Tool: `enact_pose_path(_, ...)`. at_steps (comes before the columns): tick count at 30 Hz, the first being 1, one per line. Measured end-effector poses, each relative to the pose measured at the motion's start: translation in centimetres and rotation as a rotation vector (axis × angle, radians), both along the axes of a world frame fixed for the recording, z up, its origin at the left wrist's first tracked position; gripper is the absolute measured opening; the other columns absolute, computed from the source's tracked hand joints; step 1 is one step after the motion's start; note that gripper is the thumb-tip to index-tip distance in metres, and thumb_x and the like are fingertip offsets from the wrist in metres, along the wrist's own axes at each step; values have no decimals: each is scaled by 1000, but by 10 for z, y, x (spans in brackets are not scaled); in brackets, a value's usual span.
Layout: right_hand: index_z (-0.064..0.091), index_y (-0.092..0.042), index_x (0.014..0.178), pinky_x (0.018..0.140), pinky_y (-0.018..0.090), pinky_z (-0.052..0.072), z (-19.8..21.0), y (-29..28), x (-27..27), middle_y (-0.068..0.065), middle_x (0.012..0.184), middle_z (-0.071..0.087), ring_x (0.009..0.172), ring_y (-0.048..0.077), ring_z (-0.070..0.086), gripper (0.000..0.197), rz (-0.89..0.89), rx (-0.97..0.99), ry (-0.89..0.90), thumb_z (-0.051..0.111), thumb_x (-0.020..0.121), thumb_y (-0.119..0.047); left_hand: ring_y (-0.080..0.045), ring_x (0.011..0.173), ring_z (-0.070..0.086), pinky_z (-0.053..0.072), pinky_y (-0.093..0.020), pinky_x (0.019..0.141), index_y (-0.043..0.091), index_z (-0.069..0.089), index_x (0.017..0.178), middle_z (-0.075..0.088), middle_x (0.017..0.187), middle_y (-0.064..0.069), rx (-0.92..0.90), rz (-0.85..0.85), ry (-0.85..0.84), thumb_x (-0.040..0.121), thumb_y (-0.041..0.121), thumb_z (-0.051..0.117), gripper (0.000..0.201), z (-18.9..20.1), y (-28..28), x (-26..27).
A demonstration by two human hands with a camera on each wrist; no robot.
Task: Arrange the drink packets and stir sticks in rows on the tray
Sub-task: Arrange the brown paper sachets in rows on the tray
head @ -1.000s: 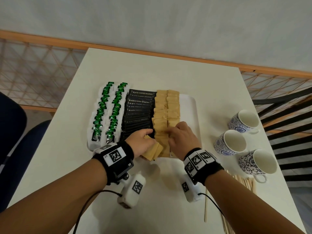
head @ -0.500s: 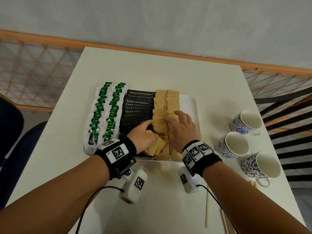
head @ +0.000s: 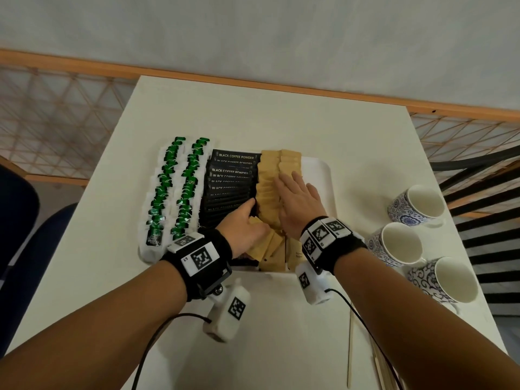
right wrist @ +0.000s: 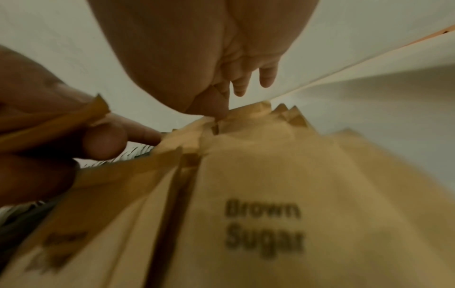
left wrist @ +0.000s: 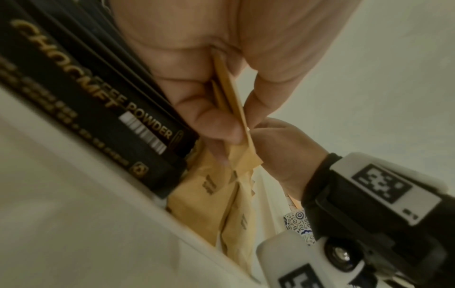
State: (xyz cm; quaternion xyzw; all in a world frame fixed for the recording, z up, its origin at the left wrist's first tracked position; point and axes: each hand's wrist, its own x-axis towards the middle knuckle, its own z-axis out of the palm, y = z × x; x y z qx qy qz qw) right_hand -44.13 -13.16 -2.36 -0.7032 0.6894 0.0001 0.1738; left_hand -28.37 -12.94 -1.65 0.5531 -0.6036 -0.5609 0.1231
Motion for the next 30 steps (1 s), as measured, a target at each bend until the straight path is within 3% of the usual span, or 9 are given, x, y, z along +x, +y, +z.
enact_pose_path(1, 13, -16, 152, 119, 42, 2, 0, -2, 0, -5, 158, 11, 147, 20, -3, 69, 9, 12, 16, 37, 88, -7, -7, 102, 56, 46, -18, 86, 35, 44, 123, 56, 100, 24, 8, -9, -8, 87, 20, 59, 42, -1, -1, 0)
enact_pose_path(3, 19, -18, 151, 119, 43, 1, 1, -7, -1, -6, 157, 16, 147, 19, -1, 65, -6, 24, 20, 38, 89, -7, -11, 108, 59, 49, -30, 96, 31, 47, 135, 62, 117, 13, 40, -34, 14, 78, 31, 60, 58, -1, -2, 0)
enact_pose_path(7, 16, -19, 151, 119, 42, 1, 2, -14, 0, -4, 158, 13, 147, 19, -2, 68, -22, 14, -12, 39, 88, -3, -15, 114, 57, 46, -36, 101, 27, 36, 145, 58, 130, 4, 44, -29, 39, 72, 37, 60, 77, -1, -5, -1)
enact_pose_path(12, 15, -24, 151, 119, 40, -2, 1, -17, 2, -8, 159, 11, 147, 15, -3, 74, 49, 63, -55, 39, 86, 1, -11, 120, 52, 43, -30, 103, 23, 30, 148, 52, 135, 9, 40, -10, 4, 84, 26, 63, 72, -1, -7, -1)
enact_pose_path(15, 24, -27, 149, 120, 36, 1, 2, -12, -8, -10, 157, 19, 147, 12, 2, 67, -42, -8, -160, 36, 90, 1, -6, 113, 49, 41, -17, 89, 20, 29, 148, 50, 118, 20, 31, 5, 5, 89, 21, 60, 67, 0, -9, 2)
enact_pose_path(19, 32, -29, 146, 119, 35, 8, 0, 7, -25, -7, 153, 30, 146, 16, 11, 61, -142, -87, -218, 40, 92, -4, -12, 136, 33, 27, -15, 97, 16, 22, 151, 34, 150, 3, 21, 15, -21, 90, 22, 59, 71, 0, -15, 2)
enact_pose_path(24, 41, -25, 142, 117, 36, 18, -9, 21, -27, 1, 147, 39, 140, 21, 27, 60, -147, -141, -243, 46, 86, -5, -15, 108, 60, 49, -26, 92, 34, 56, 116, 64, 110, 10, 36, -46, 2, 83, 21, 62, 36, 1, -21, -6)
enact_pose_path(27, 40, -20, 143, 116, 34, 22, -13, 29, -28, 5, 147, 39, 138, 21, 30, 59, -256, -174, -316, 47, 86, -5, -13, 102, 62, 50, -31, 93, 35, 59, 111, 67, 110, 8, 44, -65, 20, 69, 33, 61, 42, 3, -23, -8)
enact_pose_path(30, 24, -18, 148, 117, 38, 23, -14, 37, -27, 4, 153, 29, 142, 20, 24, 64, -381, -97, -366, 44, 89, -6, -14, 101, 62, 50, -29, 91, 26, 60, 117, 66, 111, 5, 36, -85, -13, 69, 32, 58, 48, 6, -27, -10)
